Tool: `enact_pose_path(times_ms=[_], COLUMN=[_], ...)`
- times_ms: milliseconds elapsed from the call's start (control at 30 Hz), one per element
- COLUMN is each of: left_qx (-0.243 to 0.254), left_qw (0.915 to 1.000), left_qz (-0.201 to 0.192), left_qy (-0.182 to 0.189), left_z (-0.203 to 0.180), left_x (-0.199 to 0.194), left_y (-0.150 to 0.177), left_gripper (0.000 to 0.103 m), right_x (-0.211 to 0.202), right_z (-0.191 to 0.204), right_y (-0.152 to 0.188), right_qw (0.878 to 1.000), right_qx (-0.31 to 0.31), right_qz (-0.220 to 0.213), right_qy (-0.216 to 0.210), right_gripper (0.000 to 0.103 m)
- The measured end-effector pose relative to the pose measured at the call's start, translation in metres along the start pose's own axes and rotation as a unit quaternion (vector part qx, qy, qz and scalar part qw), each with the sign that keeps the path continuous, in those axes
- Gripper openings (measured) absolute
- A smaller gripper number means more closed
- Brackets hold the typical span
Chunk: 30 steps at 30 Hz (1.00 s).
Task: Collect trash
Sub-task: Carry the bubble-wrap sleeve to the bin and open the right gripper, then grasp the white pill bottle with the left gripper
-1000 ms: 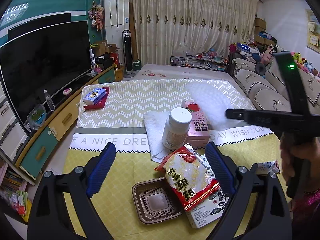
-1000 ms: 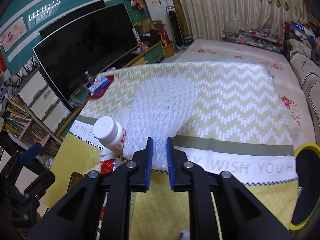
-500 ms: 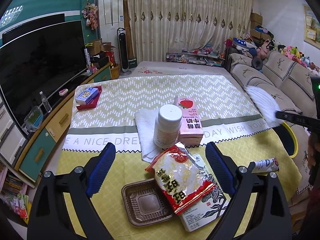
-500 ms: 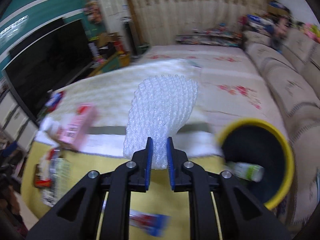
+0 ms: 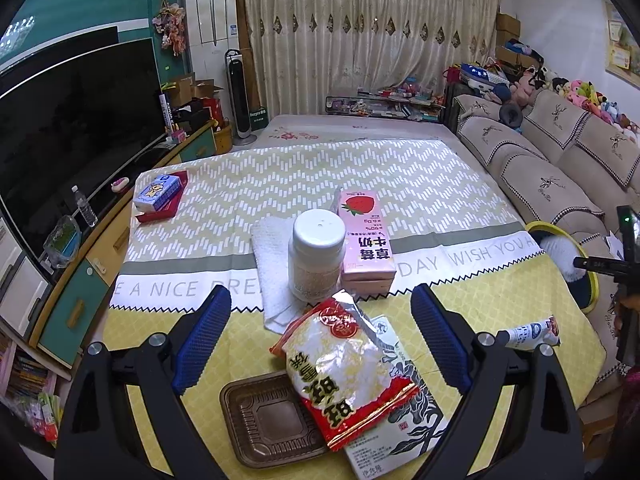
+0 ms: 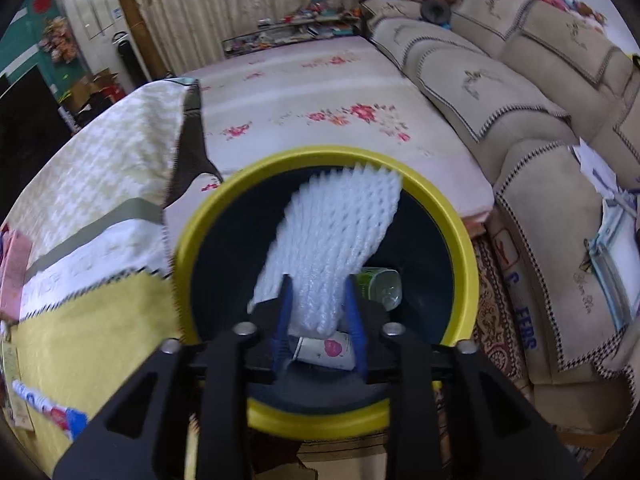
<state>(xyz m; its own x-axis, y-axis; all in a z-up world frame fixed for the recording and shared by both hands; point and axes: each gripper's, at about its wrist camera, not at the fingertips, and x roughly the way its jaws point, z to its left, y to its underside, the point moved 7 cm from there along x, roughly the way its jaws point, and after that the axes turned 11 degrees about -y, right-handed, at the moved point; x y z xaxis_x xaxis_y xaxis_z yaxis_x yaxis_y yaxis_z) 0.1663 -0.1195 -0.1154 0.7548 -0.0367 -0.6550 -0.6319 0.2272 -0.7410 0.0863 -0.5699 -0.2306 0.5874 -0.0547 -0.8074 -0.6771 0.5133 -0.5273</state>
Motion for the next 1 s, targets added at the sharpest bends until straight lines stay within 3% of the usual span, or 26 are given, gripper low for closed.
enact_pose_path(times_ms=[567,1000], left_qx=[0.007,0.032], left_qw=[0.9995,0.9963], left_qz=[0.031,0.078], left_qy=[0.005,0.014], left_z=[0.004,-0.013], left_x=[0.047,0.092], left_y=[-0.024,-0.029], left_gripper=[0.090,0.063], right_x=[-0.001,0.000], right_z=[0.032,0.041], right_y=[-0.003,-0.005], right_qw=[0.999,0.999], right_qx=[-0.026,-0.037], right_qz=[-0.008,-0.005], right_qy=[-0.028,-0.039], right_gripper=[0.043,0.043])
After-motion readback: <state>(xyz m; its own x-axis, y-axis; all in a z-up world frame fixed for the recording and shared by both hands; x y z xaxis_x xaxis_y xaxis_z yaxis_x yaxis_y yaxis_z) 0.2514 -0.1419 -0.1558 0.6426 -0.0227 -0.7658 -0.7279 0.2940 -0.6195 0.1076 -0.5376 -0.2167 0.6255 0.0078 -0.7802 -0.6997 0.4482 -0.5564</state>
